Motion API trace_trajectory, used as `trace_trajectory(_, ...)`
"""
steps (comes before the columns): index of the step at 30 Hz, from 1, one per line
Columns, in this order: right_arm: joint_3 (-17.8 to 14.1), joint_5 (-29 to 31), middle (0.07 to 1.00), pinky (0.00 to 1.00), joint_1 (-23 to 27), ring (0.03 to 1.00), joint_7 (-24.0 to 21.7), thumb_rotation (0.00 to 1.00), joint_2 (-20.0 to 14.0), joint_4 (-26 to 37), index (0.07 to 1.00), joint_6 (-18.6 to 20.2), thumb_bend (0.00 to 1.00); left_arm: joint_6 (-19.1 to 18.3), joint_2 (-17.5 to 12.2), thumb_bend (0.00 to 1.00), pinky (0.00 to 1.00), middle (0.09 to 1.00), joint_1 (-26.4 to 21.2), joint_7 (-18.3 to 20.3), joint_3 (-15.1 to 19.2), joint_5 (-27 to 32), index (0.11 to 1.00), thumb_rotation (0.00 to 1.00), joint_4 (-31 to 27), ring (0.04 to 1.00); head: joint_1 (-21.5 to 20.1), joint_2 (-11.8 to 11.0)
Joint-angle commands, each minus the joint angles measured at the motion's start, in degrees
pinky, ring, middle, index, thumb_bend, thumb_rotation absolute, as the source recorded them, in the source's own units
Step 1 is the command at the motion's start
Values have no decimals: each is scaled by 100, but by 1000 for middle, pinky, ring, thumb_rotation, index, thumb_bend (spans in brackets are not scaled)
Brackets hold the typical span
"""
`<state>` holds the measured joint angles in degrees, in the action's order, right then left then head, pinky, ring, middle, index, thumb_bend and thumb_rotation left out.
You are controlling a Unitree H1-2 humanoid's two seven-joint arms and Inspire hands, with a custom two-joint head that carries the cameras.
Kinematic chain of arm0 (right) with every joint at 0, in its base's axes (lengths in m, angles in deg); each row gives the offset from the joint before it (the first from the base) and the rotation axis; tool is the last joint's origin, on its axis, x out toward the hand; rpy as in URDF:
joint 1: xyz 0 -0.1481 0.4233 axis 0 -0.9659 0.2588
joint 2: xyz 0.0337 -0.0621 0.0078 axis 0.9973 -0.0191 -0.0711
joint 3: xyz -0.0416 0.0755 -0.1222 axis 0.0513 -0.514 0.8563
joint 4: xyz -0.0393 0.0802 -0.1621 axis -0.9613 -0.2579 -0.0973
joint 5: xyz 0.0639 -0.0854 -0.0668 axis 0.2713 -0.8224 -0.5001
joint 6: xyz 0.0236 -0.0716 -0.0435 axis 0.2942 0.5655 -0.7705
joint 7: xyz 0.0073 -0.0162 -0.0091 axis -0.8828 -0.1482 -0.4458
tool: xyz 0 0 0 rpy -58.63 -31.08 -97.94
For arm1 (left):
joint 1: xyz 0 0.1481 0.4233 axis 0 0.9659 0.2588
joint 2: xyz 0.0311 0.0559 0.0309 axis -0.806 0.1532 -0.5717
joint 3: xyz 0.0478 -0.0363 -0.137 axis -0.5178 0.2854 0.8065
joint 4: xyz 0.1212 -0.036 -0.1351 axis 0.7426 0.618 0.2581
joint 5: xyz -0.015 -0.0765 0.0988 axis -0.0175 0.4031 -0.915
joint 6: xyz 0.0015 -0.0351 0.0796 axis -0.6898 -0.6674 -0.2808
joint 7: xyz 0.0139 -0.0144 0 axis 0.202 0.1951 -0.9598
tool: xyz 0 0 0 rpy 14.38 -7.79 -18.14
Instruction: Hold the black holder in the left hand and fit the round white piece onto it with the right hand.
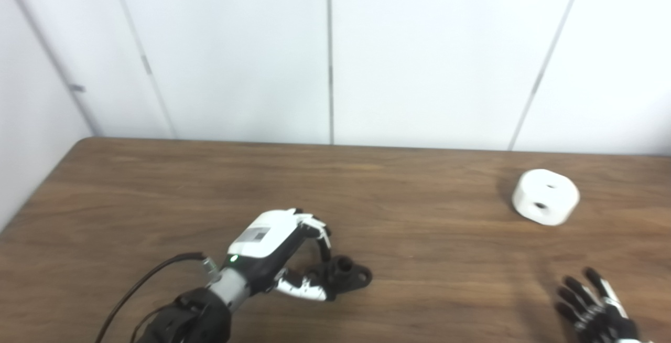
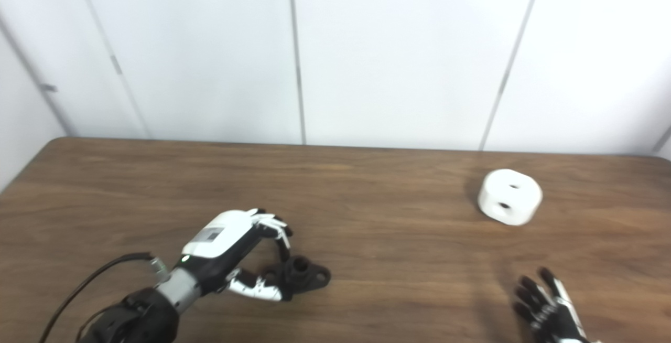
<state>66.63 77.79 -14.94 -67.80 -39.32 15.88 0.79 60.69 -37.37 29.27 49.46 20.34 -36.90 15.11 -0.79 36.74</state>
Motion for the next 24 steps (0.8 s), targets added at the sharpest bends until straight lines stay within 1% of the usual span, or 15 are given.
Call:
trace_trajectory(1,210,-87,885,841,-34,876,-104,1000,136,-57,934,236,663,227,67,519,956,779,10,-19,-46,-89,486,49,-263,872,-48,57)
trace_trajectory(5,261,-154,880,859,-8,882,-6,1000,204,99,945,421,664,279,205,519,950,776,193,119,-237,-252,485,49,-375,874,-121,146)
trace_trajectory(7,275,-144,882,864,11,885,31,1000,220,171,946,502,671,325,296,519,954,777,319,148,-329,-370,485,49,-399,875,-193,230)
trace_trajectory(11,306,-104,896,884,57,907,77,1000,213,289,952,617,672,395,470,519,946,783,608,194,-595,-797,487,50,-476,873,-263,316)
trace_trajectory(12,312,-134,896,886,66,911,101,1000,213,340,952,671,669,407,509,520,941,784,686,192,-640,-867,487,50,-487,873,-292,393)
trace_trajectory(14,321,-182,895,888,84,916,153,1000,212,449,947,793,662,423,579,520,936,788,805,199,-674,-911,487,50,-470,874,-323,438)
trace_trajectory(16,332,-250,893,889,90,915,196,1000,189,569,942,929,658,416,661,519,924,792,917,183,-648,-872,487,48,-454,872,-396,546)
trace_trajectory(17,335,-270,894,892,89,915,208,1000,180,609,940,975,655,418,689,519,916,793,953,175,-633,-863,487,48,-455,870,-396,546)
trace_trajectory(18,330,-319,894,893,93,914,233,1000,169,683,939,1056,653,404,743,519,912,793,1038,134,-624,-874,487,47,-442,868,-423,625)
trace_trajectory(24,207,-347,892,885,129,903,290,1000,103,996,931,1357,650,458,904,517,910,796,1361,-49,-682,-1060,487,46,-284,865,-492,819)
